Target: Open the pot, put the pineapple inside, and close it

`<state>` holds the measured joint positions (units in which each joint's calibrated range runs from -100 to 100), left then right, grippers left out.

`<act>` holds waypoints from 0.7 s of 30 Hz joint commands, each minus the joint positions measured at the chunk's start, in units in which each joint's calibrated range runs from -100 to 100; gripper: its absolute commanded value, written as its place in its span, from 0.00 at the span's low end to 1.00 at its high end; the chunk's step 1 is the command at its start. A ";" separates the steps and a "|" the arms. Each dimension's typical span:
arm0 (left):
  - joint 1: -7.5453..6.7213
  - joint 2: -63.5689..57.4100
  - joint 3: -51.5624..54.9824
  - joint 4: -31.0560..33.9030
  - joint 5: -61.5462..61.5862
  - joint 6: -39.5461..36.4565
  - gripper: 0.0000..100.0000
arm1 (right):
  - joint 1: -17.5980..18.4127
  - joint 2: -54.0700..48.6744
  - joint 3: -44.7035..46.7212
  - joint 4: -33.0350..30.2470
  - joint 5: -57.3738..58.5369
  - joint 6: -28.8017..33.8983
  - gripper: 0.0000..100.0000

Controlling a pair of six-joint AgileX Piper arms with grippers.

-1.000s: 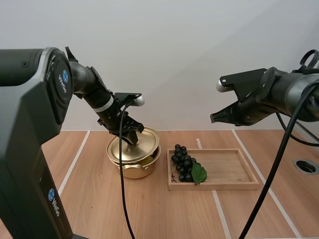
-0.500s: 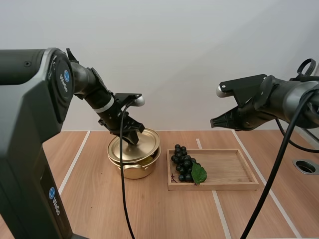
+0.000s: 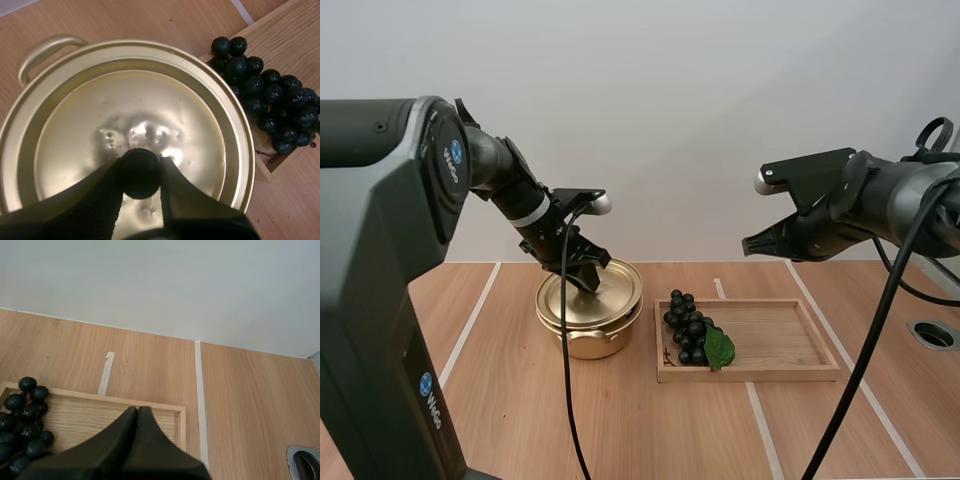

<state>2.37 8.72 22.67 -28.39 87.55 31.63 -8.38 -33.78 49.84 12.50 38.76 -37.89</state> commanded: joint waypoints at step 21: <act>-0.20 -1.92 -1.86 -0.15 2.52 -0.82 1.00 | -0.15 -0.43 -0.01 0.16 -0.42 -1.60 0.00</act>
<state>2.37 8.10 22.15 -28.52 89.50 31.31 -8.38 -33.78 49.84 12.50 38.76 -38.93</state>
